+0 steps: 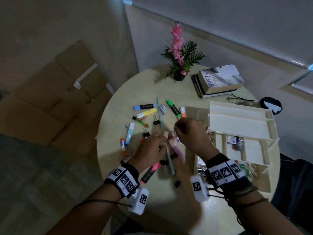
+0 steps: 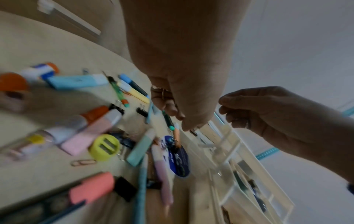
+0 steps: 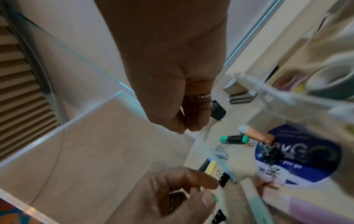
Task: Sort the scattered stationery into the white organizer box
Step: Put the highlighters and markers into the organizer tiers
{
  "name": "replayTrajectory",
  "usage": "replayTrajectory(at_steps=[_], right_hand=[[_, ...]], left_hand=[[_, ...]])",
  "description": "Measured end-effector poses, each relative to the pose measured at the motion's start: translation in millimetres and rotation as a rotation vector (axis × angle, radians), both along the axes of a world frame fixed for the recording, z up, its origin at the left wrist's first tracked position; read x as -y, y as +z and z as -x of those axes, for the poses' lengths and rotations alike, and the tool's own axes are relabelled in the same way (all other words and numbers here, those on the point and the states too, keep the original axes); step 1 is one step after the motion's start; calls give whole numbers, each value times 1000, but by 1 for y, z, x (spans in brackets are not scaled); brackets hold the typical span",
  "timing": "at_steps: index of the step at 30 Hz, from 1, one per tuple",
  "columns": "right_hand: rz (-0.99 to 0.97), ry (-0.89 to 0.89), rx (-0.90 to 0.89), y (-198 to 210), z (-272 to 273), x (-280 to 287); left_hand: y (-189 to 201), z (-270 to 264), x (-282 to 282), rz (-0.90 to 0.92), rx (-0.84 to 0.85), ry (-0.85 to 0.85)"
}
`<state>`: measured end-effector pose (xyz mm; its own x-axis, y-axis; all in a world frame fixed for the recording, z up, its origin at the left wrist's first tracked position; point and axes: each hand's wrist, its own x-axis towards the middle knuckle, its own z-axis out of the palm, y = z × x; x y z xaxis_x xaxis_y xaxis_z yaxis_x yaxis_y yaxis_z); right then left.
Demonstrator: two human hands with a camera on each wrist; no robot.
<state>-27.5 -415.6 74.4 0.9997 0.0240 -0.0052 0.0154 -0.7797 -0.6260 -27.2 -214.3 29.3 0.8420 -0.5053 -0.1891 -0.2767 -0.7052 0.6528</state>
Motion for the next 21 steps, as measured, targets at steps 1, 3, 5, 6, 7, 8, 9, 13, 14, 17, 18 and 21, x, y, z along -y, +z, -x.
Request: replayTrajectory(at_steps=[1, 3, 5, 6, 7, 8, 9, 13, 14, 17, 18, 21], right_hand=[[17, -22, -15, -10, -16, -9], [30, -72, -65, -33, -47, -25], [55, -103, -109, -51, -74, -39], [64, -109, -110, -59, -85, -45], [74, -107, -106, -66, -96, -51], [92, -101, -102, -72, -104, -55], [120, -96, -94, -79, -113, -59], [267, -136, -138, -104, -135, -64], [306, -130, -151, -108, -139, -63], [363, -50, -192, -118, -145, -62], [380, -45, -179, -118, -146, -61], [349, -130, -145, -109, -146, -64]], left_hand=[[-2, -3, -14, 5, -7, 23], [-8, -8, -42, 13, -12, 70], [-13, -12, -70, 19, 1, 100], [-16, -13, -84, 15, 8, 109], [-18, -15, -96, 1, 16, 112], [-22, -17, -108, -14, 20, 119], [-24, -19, -118, -26, 11, 136], [-34, -32, -150, -4, -10, 185], [-36, -34, -155, 0, -5, 189], [-41, -41, -164, 5, -38, 216], [-42, -43, -166, 6, -55, 225], [-48, -47, -166, 11, -74, 235]])
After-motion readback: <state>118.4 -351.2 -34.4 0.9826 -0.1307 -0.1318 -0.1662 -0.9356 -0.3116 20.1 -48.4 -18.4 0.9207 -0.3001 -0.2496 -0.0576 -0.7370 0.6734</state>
